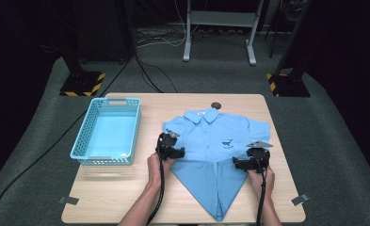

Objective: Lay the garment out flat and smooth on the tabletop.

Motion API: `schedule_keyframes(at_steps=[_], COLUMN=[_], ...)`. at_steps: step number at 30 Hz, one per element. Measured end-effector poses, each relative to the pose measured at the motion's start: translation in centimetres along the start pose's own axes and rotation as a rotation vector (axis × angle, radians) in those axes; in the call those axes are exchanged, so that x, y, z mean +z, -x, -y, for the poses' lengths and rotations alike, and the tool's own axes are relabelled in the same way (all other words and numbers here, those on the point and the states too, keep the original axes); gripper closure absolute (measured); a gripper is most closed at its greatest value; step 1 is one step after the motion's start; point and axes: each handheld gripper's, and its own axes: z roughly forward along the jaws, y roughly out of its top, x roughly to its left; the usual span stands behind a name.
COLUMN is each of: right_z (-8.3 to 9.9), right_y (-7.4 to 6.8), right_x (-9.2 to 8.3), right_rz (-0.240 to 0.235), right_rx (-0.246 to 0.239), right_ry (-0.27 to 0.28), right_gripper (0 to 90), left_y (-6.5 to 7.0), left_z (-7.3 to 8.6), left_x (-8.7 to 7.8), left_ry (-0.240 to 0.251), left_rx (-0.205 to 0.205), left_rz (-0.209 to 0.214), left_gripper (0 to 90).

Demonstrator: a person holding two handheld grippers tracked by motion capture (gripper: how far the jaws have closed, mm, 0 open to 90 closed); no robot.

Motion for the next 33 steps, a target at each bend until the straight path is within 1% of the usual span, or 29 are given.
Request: schedule_keyframes(at_steps=[1,4,10,12,14,17,19,22,25,29,31,33], right_z=[0.0,0.0,0.0,0.0,0.0,0.0,0.0,0.0,0.0,0.0,0.0,0.0], right_y=[0.0,0.0,0.0,0.0,0.0,0.0,0.0,0.0,0.0,0.0,0.0,0.0], right_x=[0.0,0.0,0.0,0.0,0.0,0.0,0.0,0.0,0.0,0.0,0.0,0.0], right_rz=[0.0,0.0,0.001,0.001,0.001,0.001,0.001,0.001,0.001,0.001,0.001,0.001], right_rx=[0.0,0.0,0.001,0.002,0.002,0.002,0.002,0.002,0.002,0.002,0.002,0.002], right_ry=[0.0,0.0,0.0,0.0,0.0,0.0,0.0,0.001,0.001,0.001,0.001,0.001], right_gripper=[1.6,1.6,1.7,1.8,1.8,1.9,1.9,1.9,1.9,1.9,1.9,1.9], left_y=[0.0,0.0,0.3,0.3,0.2,0.0,-0.1,0.0,0.0,-0.1,-0.2,-0.4], left_z=[0.1,0.1,0.1,0.1,0.1,0.3,0.4,0.7,0.9,1.0,1.0,1.1], left_x=[0.0,-0.1,-0.2,-0.1,-0.1,-0.2,-0.3,-0.3,-0.4,-0.5,-0.5,-0.7], left_ry=[0.005,0.01,0.02,0.025,0.033,0.04,0.045,0.058,0.069,0.071,0.077,0.083], left_rx=[-0.006,-0.005,0.016,0.013,-0.001,-0.01,-0.002,0.004,0.005,0.008,-0.002,-0.002], left_rz=[-0.001,0.002,0.017,0.024,0.025,0.014,0.002,-0.013,-0.024,-0.038,-0.043,-0.049], left_gripper=[38.3,45.0,60.4,64.1,68.5,75.1,78.8,82.3,84.0,84.4,84.4,84.4])
